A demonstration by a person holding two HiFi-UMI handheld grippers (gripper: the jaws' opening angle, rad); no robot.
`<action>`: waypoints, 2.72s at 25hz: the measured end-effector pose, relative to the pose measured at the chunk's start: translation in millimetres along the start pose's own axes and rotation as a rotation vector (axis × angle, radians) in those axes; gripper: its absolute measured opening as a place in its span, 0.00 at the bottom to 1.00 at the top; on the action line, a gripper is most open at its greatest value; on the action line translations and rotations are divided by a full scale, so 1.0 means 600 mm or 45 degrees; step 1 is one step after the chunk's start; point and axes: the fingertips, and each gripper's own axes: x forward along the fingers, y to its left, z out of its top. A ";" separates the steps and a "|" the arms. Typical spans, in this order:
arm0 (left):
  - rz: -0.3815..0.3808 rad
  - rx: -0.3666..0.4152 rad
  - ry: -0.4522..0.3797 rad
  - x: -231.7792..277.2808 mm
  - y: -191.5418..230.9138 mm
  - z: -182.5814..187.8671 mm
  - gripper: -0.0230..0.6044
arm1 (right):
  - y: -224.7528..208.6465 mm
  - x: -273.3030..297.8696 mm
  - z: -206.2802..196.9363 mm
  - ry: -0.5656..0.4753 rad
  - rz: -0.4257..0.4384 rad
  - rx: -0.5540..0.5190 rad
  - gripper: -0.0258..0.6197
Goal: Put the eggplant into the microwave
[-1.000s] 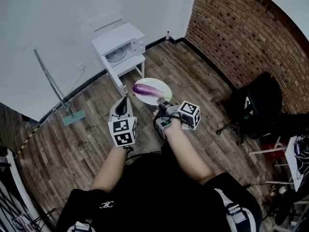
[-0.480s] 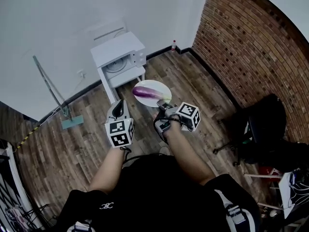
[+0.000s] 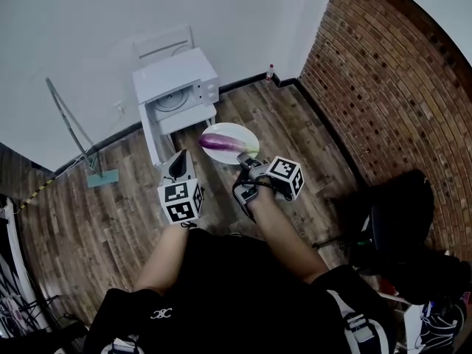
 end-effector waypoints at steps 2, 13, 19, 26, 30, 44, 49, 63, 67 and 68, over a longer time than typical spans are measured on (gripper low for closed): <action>0.019 0.002 0.017 0.010 -0.005 -0.005 0.04 | -0.003 0.007 0.012 0.021 -0.005 0.005 0.09; 0.081 0.014 0.068 0.089 0.014 -0.027 0.04 | -0.017 0.082 0.049 0.113 -0.039 0.020 0.09; 0.094 -0.015 0.068 0.174 0.045 -0.007 0.04 | 0.003 0.160 0.086 0.146 -0.072 -0.008 0.09; 0.093 -0.047 0.046 0.286 0.097 0.041 0.04 | 0.059 0.272 0.133 0.181 -0.084 -0.063 0.09; 0.096 -0.062 0.040 0.342 0.146 0.060 0.04 | 0.079 0.345 0.143 0.210 -0.099 -0.070 0.09; 0.190 -0.184 0.041 0.437 0.294 0.055 0.04 | 0.112 0.561 0.124 0.356 -0.090 -0.127 0.09; 0.246 -0.193 0.054 0.444 0.322 0.024 0.04 | 0.081 0.606 0.109 0.451 -0.132 -0.174 0.09; 0.490 -0.191 0.020 0.487 0.374 -0.106 0.03 | -0.102 0.755 0.097 0.653 -0.285 -0.230 0.09; 0.510 -0.204 -0.007 0.512 0.382 -0.165 0.03 | -0.165 0.818 0.092 0.676 -0.253 -0.203 0.09; 0.506 -0.200 -0.010 0.520 0.382 -0.183 0.03 | -0.180 0.835 0.092 0.674 -0.227 -0.190 0.09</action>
